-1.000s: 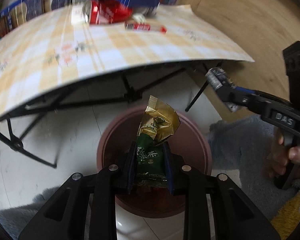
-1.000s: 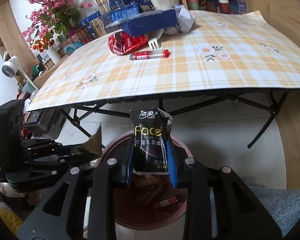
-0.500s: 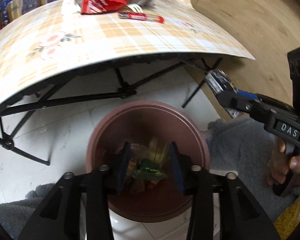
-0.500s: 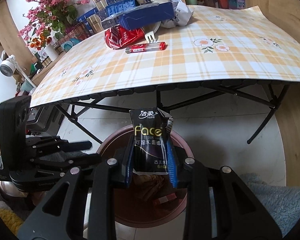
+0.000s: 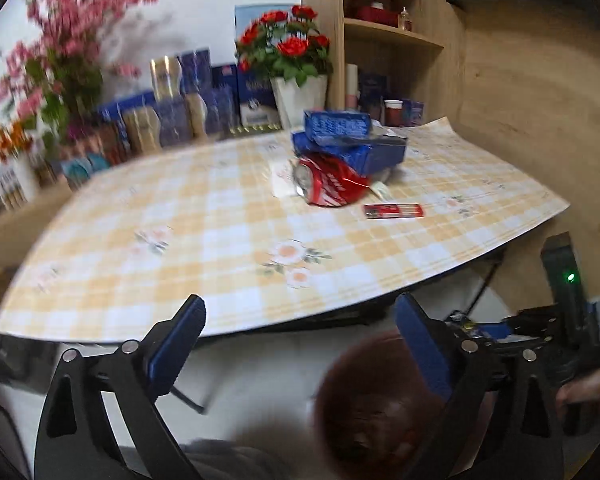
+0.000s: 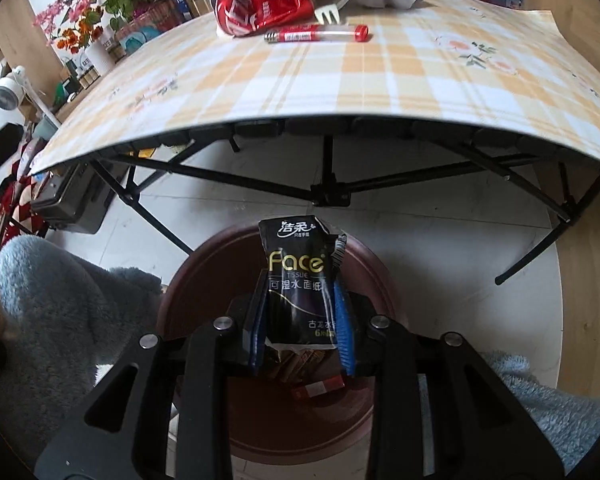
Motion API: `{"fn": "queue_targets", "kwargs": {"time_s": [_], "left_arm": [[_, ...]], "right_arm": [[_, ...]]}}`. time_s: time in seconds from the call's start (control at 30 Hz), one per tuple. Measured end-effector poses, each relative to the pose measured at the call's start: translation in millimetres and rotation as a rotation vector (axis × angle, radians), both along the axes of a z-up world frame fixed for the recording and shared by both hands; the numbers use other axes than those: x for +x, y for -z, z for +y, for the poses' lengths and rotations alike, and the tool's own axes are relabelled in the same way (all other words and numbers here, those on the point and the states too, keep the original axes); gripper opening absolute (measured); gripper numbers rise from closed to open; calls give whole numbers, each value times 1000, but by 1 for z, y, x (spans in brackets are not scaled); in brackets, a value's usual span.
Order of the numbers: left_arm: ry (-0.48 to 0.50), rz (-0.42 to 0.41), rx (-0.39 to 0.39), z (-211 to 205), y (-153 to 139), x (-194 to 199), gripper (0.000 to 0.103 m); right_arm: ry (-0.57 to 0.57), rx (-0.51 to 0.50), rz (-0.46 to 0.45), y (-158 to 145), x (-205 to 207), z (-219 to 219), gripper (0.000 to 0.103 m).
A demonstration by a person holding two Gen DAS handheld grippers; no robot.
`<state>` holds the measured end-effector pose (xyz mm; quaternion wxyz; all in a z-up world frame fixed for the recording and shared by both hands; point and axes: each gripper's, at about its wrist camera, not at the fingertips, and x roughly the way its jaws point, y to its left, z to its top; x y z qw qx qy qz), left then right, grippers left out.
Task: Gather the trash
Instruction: 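Open the right tool over the bin to drop the tissue packet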
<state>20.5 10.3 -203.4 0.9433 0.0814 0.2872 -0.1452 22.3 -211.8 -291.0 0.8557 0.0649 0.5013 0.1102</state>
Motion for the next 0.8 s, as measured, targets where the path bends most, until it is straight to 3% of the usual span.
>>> {"fn": "queue_targets", "kwargs": {"time_s": [0.23,0.37,0.57,0.67,0.8], "left_arm": [[-90,-15,-20,22,1,-10,96],[-127,-34,-31,30,-1,-15,96],[-142,-32,-33,34,-1,-17,96],[-150,-32,-39,36,-1,-17,96],[-157,-29,-43,37,-1,-17,96]], "right_arm": [[6,-6,-11,-2,-7,-3,35],[-10,-15,-13,-3,-8,0,44],[-14,-13,-42,-11,-10,2,92],[-4,-14,-78,-19,-14,0,97],[30,-23,-116,-29,-15,-6,97]]}}
